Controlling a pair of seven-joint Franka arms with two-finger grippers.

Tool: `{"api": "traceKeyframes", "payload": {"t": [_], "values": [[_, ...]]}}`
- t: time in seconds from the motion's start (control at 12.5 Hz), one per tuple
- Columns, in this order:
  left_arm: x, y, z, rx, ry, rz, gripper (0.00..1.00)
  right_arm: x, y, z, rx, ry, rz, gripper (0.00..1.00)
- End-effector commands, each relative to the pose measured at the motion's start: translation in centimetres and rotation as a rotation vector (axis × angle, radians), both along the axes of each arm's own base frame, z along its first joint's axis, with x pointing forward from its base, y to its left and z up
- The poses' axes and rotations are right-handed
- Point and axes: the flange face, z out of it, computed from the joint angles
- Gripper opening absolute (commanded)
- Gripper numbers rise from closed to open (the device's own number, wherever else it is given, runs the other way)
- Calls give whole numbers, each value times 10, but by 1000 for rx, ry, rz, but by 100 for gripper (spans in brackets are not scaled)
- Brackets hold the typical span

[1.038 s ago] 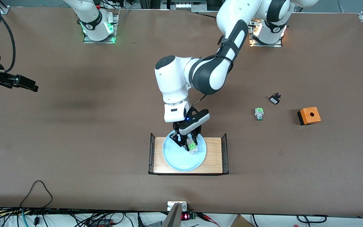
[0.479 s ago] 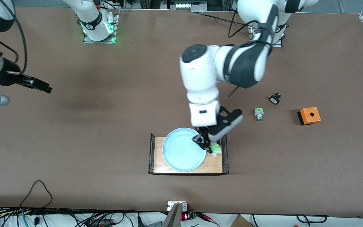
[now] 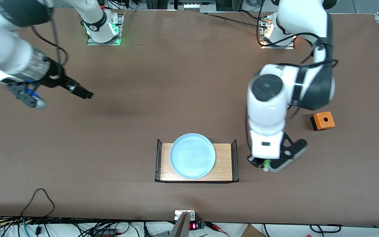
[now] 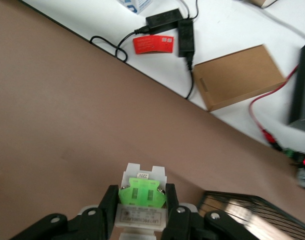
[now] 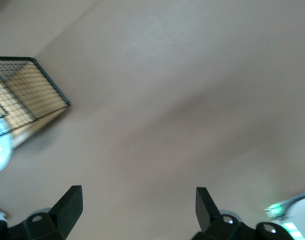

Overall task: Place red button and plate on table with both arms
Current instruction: 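Lift the button with the left gripper while the right gripper reaches forward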

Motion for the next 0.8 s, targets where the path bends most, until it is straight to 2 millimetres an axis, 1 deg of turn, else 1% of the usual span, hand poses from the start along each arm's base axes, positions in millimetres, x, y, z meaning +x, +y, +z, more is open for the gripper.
{"api": "traceKeyframes", "payload": {"t": [0.0,0.08,0.16,0.32,0.4,0.48,0.56,0.64,0.72], "values": [[-2,40,-16,2,105,-93,1,4,72,-15,15,-37,-59,100],[-1,50,-24,18,138,-132,1,3,98,-23,25,-64,-34,100],[1,66,-36,32,174,-160,1,5,112,-31,33,-80,-21,100],[2,94,-59,39,251,-241,1,9,126,-48,63,-72,-21,100],[2,113,-74,35,297,-297,1,10,137,-54,102,-76,-33,100],[2,130,-87,32,326,-345,1,12,143,-62,129,-70,-44,100],[2,145,-94,14,349,-381,1,14,146,-66,151,-61,-59,100],[2,157,-100,5,370,-417,1,15,152,-74,159,-52,-85,100],[2,169,-105,-9,384,-438,1,13,166,-81,161,-53,-127,100]]}}
